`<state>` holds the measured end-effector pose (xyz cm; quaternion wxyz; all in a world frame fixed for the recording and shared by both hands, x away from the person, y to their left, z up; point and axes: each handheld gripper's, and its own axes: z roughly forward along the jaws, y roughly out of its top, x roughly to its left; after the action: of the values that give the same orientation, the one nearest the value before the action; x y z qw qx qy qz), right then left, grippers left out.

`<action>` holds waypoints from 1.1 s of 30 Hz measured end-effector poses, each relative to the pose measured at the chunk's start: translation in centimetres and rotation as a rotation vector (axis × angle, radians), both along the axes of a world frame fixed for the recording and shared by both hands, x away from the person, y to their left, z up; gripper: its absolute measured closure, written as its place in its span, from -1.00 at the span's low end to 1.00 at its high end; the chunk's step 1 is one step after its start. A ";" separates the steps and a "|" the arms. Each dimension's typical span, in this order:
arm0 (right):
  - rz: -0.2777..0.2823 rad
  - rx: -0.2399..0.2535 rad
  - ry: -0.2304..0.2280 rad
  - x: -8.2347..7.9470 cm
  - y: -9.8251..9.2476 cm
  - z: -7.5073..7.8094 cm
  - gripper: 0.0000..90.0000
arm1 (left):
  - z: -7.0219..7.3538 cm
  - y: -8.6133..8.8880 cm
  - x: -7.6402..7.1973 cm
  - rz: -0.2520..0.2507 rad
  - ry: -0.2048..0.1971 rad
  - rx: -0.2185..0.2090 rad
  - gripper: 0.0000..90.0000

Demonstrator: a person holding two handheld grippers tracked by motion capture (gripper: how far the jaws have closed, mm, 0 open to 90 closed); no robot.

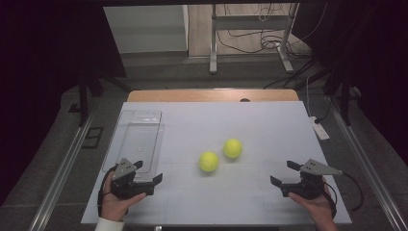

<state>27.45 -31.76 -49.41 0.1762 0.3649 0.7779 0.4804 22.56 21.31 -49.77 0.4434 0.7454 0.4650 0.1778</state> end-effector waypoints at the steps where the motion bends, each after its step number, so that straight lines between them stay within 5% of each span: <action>1: 0.000 0.004 0.002 0.0 0.0 0.0 -0.80 | 0.0 0.0 0.0 -0.003 0.000 -0.002 -0.78; 33: -0.030 0.018 0.025 0.2 -0.9 -0.5 -0.74 | 0.2 0.0 0.1 0.002 -0.006 -0.038 -0.77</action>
<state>27.66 -32.67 -49.95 0.1703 0.3840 0.7702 0.4799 22.68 21.29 -49.60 0.4588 0.7356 0.4678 0.1716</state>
